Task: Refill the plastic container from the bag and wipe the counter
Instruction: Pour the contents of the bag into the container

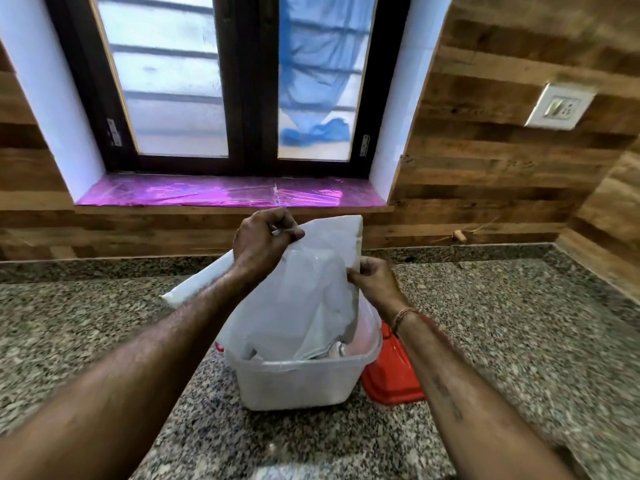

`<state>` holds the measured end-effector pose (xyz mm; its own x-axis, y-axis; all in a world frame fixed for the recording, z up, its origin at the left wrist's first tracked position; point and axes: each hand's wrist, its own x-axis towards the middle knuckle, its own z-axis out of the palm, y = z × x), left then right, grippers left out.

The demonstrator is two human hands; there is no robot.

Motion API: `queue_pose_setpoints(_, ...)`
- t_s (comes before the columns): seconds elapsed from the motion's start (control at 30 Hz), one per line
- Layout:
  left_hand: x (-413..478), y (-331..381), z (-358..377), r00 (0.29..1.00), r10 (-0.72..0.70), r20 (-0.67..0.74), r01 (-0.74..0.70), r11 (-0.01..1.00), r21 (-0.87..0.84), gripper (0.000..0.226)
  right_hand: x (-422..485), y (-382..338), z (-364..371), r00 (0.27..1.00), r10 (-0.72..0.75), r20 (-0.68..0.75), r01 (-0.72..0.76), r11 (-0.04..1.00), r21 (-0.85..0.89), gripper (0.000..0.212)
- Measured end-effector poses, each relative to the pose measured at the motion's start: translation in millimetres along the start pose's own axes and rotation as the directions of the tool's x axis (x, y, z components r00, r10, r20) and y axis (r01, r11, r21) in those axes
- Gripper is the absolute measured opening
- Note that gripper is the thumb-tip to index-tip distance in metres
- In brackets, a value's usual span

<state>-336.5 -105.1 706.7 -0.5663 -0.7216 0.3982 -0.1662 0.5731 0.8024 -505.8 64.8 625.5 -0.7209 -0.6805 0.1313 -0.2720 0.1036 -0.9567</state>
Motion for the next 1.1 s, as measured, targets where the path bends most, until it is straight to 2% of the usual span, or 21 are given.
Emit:
queue_pose_setpoints(0.1, 0.3, -3.7, -5.1, 0.999, -0.033, -0.04, 0.031, 0.998, -0.05, 0.015, -6.5, 19.0, -3.0, 0.998, 0.017, -0.064, -0.032, 0.969, -0.245, 0.018)
queue_pose_setpoints(0.2, 0.8, -6.9, -11.2, 1.0, -0.009, -0.009, 0.008, 0.998, -0.067, 0.014, -12.3, 15.9, -5.8, 0.991, 0.032, -0.128, -0.071, 0.948, -0.31, 0.015)
queue_pose_setpoints(0.23, 0.7, -6.0, -12.8, 1.0, 0.003, -0.003, -0.003, 0.998, -0.06, 0.014, -13.3, 6.9, -3.2, 0.991, 0.008, -0.131, -0.041, 0.969, -0.245, 0.013)
queue_pose_setpoints(0.3, 1.1, -3.6, -12.7, 0.999, 0.036, 0.017, -0.036, 0.999, -0.02, 0.012, -16.7, -17.3, 1.8, 0.996, -0.014, -0.084, 0.014, 1.0, 0.006, 0.004)
queue_pose_setpoints(0.37, 1.7, -1.9, -10.6, 0.997, 0.073, 0.031, -0.073, 0.997, 0.019, 0.01, -15.6, -34.2, 0.8, 0.999, -0.019, -0.036, 0.023, 0.995, 0.099, 0.019)
queue_pose_setpoints(0.43, 2.2, -0.5, -9.3, 0.995, 0.1, 0.03, -0.1, 0.995, -0.004, 0.01, -12.1, -32.0, -3.6, 0.998, -0.04, -0.043, 0.042, 0.999, 0.03, 0.03)
queue_pose_setpoints(0.53, -3.0, 2.1, -4.0, 0.982, 0.184, 0.051, -0.184, 0.983, 0.003, 0.011, -17.5, -16.2, -5.1, 0.998, 0.0, -0.055, -0.009, 0.985, -0.173, 0.027)
queue_pose_setpoints(0.63, -5.6, 6.2, 0.3, 0.968, 0.245, 0.054, -0.247, 0.968, 0.044, 0.013, -29.1, -18.0, -0.2, 0.999, 0.027, -0.022, -0.028, 0.998, -0.064, 0.005)
queue_pose_setpoints(0.73, -4.4, 7.9, -5.1, 0.954, 0.278, 0.11, -0.293, 0.945, 0.148, 0.016, -26.1, -11.0, -1.3, 0.986, 0.08, -0.147, -0.085, 0.996, -0.027, 0.013)
queue_pose_setpoints(0.83, -4.8, -5.1, -22.9, 0.952, 0.257, 0.169, -0.306, 0.844, 0.441, 0.035, -26.0, -7.6, -6.4, 0.968, 0.125, -0.218, -0.113, 0.991, 0.068, 0.017)
queue_pose_setpoints(0.87, -4.9, -13.2, -31.5, 0.96, 0.217, 0.177, -0.278, 0.804, 0.525, 0.044, -27.3, -7.3, -6.9, 0.965, 0.146, -0.216, -0.127, 0.987, 0.102, 0.02)
queue_pose_setpoints(0.93, -4.8, -30.5, -52.1, 0.984, 0.053, 0.169, -0.145, 0.786, 0.6, 0.054, -29.1, -5.2, -6.6, 0.966, 0.151, -0.212, -0.12, 0.981, 0.151, 0.026)
queue_pose_setpoints(1.0, -3.8, -53.2, -72.1, 0.976, -0.136, 0.17, 0.021, 0.835, 0.55, 0.054, -28.3, -2.0, -3.6, 0.96, 0.167, -0.224, -0.126, 0.974, 0.188, 0.03)
queue_pose_setpoints(1.03, -4.7, -65.6, -81.0, 0.959, -0.207, 0.193, 0.104, 0.893, 0.438, 0.054, -27.1, -0.3, -1.9, 0.957, 0.177, -0.23, -0.13, 0.97, 0.207, 0.031)
queue_pose_setpoints(1.1, -11.2, -88.5, -91.7, 0.929, -0.251, 0.272, 0.239, 0.968, 0.075, 0.056, -25.4, 1.2, 0.4, 0.952, 0.206, -0.225, -0.149, 0.957, 0.247, 0.032)
